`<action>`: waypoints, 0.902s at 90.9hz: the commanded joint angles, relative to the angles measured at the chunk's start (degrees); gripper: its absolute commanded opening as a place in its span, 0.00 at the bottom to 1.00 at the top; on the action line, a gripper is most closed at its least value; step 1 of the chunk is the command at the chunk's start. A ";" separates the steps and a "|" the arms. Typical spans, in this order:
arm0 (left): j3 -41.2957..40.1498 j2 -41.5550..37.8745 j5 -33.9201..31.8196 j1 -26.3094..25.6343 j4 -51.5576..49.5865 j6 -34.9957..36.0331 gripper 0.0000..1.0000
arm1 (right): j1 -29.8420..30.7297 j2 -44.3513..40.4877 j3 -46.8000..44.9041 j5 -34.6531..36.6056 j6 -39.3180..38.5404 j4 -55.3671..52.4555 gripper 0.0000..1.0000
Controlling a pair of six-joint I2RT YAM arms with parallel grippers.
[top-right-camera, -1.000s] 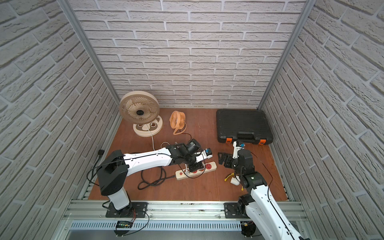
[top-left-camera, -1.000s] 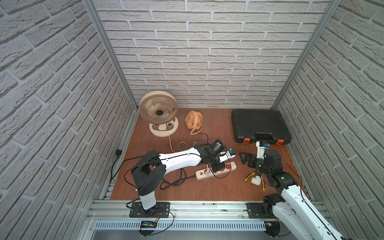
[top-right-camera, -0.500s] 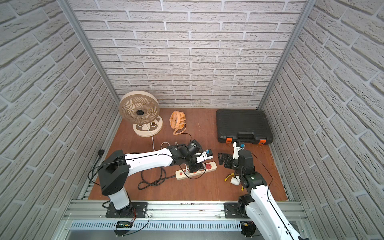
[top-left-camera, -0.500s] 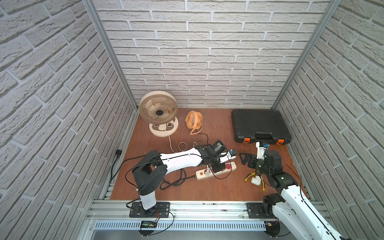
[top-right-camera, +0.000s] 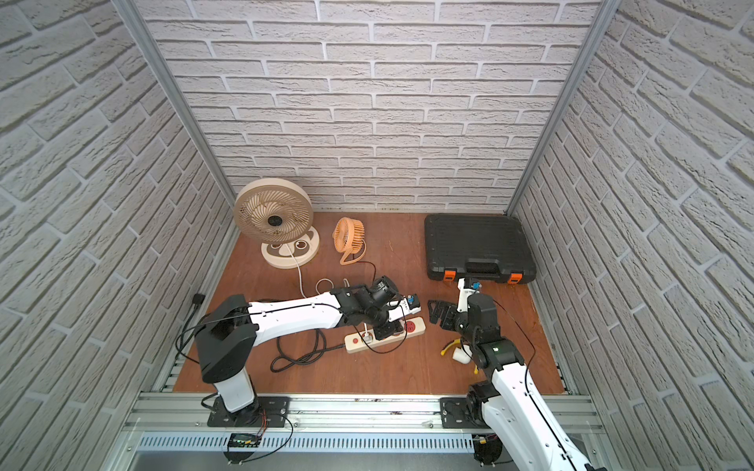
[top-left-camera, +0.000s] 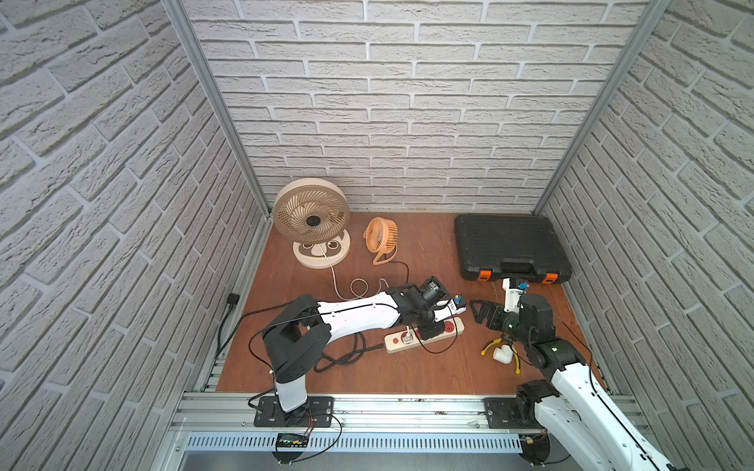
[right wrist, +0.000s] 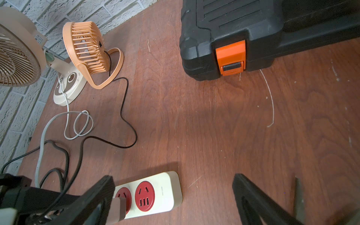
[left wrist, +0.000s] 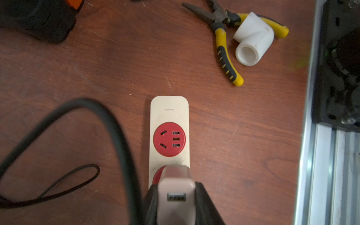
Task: Plug the desk fan into the power strip
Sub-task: Insert the plug into the socket.
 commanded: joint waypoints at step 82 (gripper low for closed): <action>-9.12 6.34 -7.96 -2.10 4.87 -0.44 0.00 | -1.30 0.59 -1.49 -2.37 0.67 3.15 0.99</action>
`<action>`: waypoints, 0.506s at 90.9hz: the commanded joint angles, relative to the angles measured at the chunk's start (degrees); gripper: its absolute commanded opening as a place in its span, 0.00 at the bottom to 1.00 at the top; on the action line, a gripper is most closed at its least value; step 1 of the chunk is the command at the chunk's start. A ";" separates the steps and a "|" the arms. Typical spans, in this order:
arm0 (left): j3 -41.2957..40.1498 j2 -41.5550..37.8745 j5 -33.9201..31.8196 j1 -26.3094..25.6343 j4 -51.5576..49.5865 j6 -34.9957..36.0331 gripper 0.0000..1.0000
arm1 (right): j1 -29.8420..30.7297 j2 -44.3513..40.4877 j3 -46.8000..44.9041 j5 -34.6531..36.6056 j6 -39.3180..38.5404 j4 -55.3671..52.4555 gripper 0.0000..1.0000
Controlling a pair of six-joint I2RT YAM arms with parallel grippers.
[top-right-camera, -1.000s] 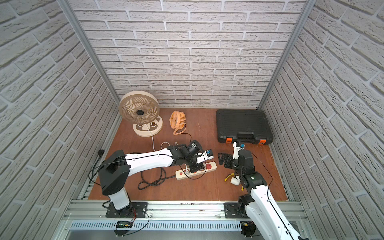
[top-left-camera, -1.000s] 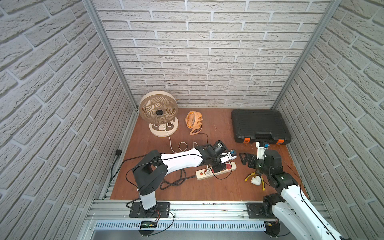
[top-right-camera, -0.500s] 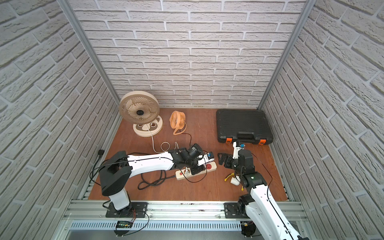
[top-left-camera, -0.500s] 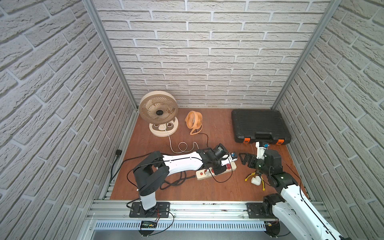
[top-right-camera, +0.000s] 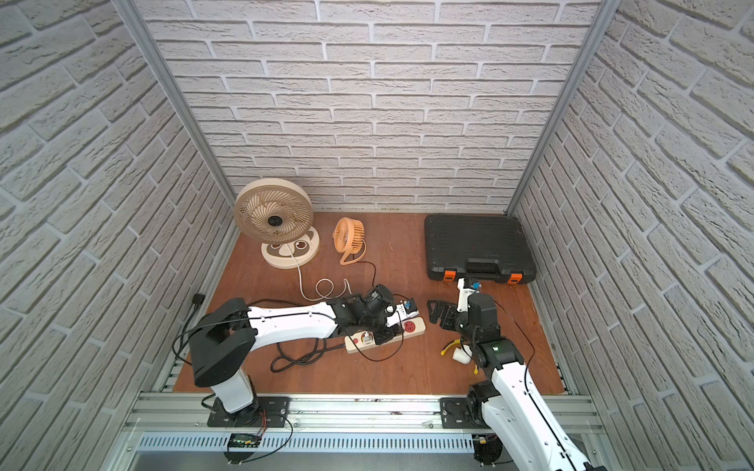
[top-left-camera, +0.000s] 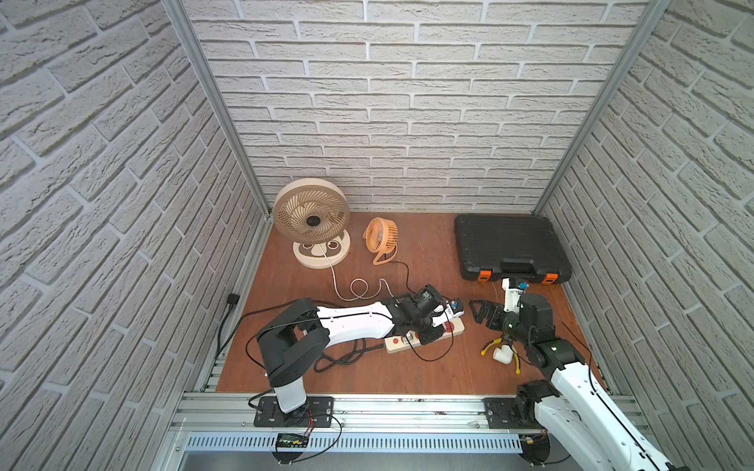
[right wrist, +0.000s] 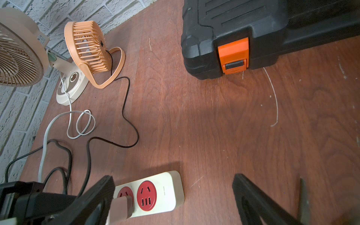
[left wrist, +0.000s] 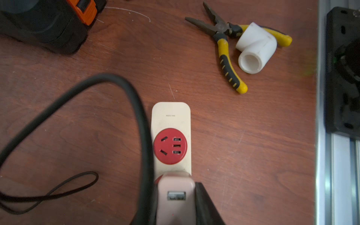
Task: Plug the desk fan into the power strip
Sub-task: Insert the plug into the socket.
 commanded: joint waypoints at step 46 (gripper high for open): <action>-12.91 6.02 -6.10 -0.37 2.03 -5.35 0.00 | -0.74 0.61 -0.95 -1.14 0.79 3.40 0.99</action>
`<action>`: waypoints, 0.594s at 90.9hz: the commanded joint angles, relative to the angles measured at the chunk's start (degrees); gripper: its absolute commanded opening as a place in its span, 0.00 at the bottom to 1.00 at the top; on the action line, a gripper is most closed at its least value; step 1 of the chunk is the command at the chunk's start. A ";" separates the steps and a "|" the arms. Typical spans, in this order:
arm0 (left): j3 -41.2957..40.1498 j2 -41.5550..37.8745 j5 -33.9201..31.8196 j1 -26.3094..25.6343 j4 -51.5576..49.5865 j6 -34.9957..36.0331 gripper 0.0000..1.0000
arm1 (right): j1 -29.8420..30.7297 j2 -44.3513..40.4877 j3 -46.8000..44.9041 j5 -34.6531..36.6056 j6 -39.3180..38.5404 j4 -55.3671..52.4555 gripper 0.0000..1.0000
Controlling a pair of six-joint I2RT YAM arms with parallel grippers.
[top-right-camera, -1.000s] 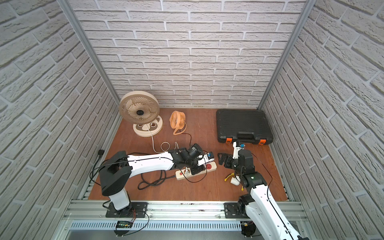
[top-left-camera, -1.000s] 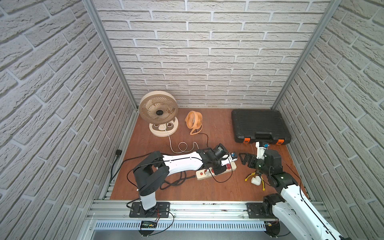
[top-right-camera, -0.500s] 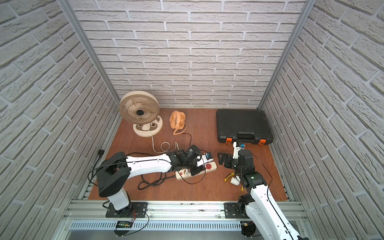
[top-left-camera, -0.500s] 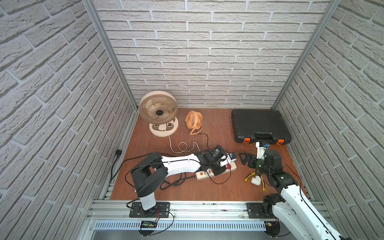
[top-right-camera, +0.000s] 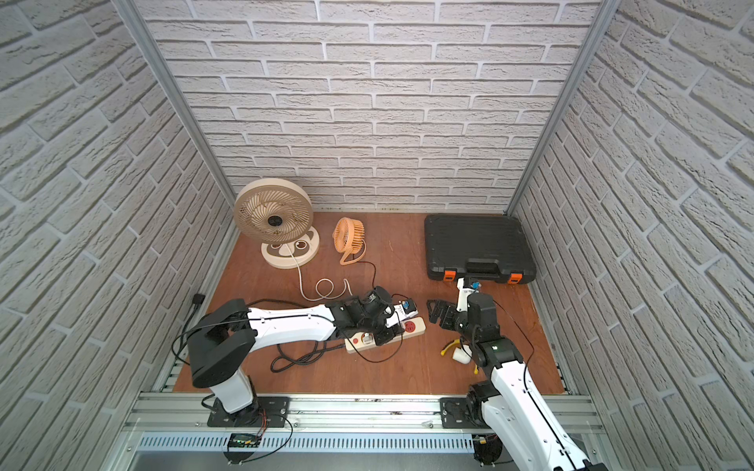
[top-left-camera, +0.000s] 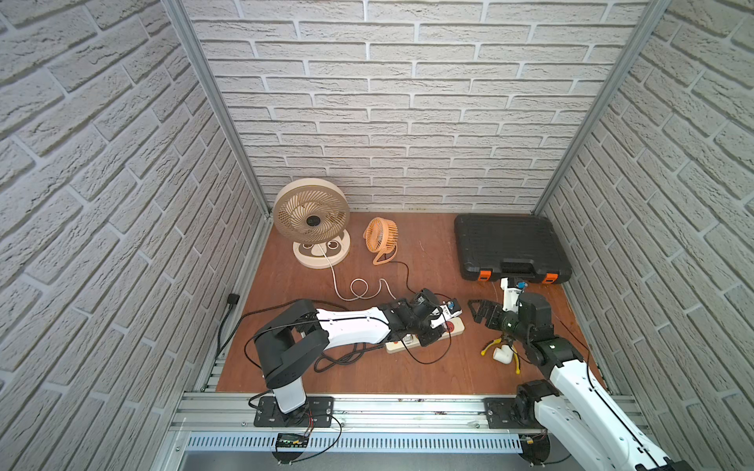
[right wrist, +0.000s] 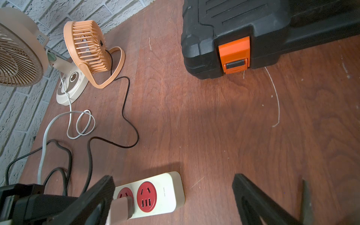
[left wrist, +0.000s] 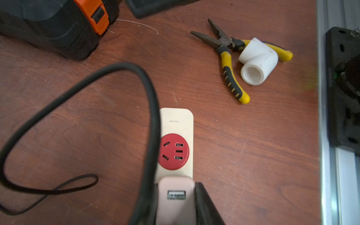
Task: Plug the desk fan into the power strip
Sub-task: Insert the plug into the socket.
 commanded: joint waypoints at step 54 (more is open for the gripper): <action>-7.80 7.98 -5.51 0.20 -6.87 -3.59 0.00 | -0.58 3.29 -0.58 -8.94 -0.19 5.63 0.98</action>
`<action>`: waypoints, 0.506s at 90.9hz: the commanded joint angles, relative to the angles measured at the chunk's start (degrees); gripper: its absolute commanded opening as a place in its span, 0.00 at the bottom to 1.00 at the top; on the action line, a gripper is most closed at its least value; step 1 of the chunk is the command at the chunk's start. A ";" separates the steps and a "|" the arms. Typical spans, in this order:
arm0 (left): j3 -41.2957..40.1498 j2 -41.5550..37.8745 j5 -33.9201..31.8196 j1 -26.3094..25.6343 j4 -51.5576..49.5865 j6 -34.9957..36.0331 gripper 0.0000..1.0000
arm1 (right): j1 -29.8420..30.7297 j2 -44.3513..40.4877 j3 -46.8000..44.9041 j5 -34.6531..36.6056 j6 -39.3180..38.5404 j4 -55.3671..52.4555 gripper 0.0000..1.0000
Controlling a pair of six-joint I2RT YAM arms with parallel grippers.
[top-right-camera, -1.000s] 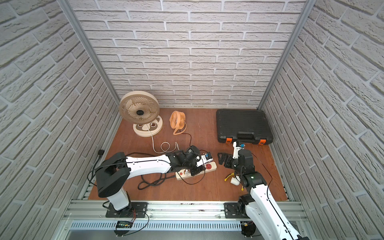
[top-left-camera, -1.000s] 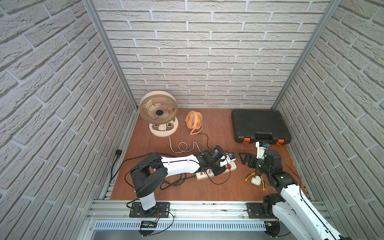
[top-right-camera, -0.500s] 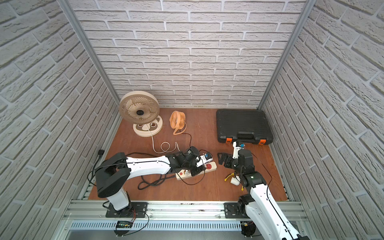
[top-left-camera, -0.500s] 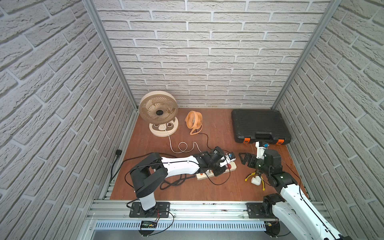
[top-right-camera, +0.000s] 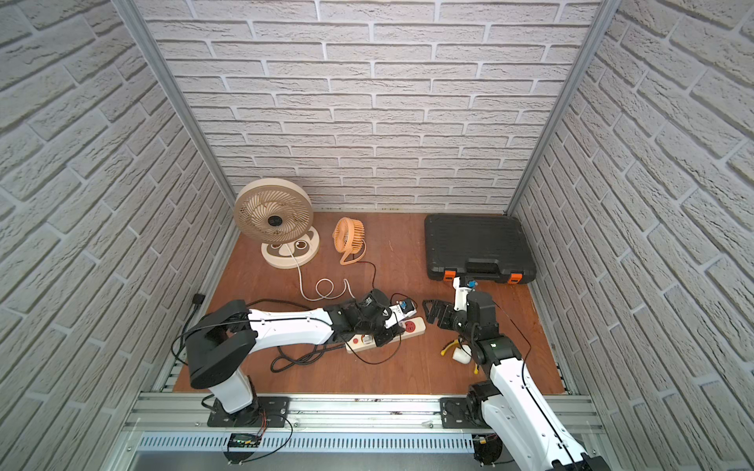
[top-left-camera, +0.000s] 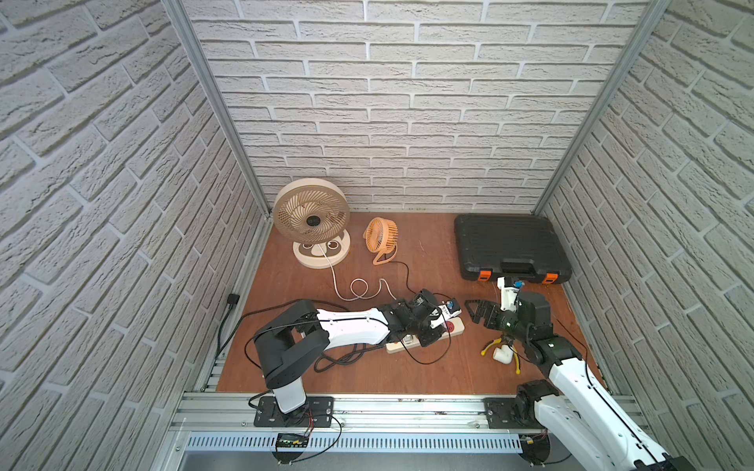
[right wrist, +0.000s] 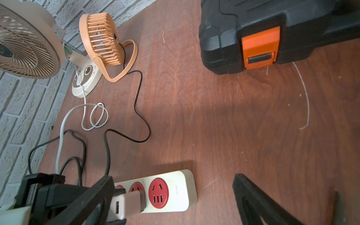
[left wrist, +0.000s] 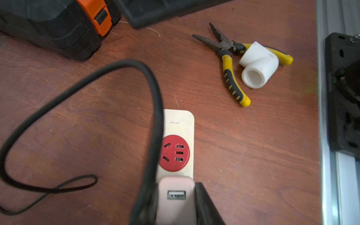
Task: Plug the desk fan into the power strip
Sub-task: Insert the plug into the socket.
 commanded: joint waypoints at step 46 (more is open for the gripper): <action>-1.81 9.09 -6.55 -1.36 -14.13 -1.29 0.00 | -0.34 5.02 -0.40 -6.62 -0.17 5.50 0.95</action>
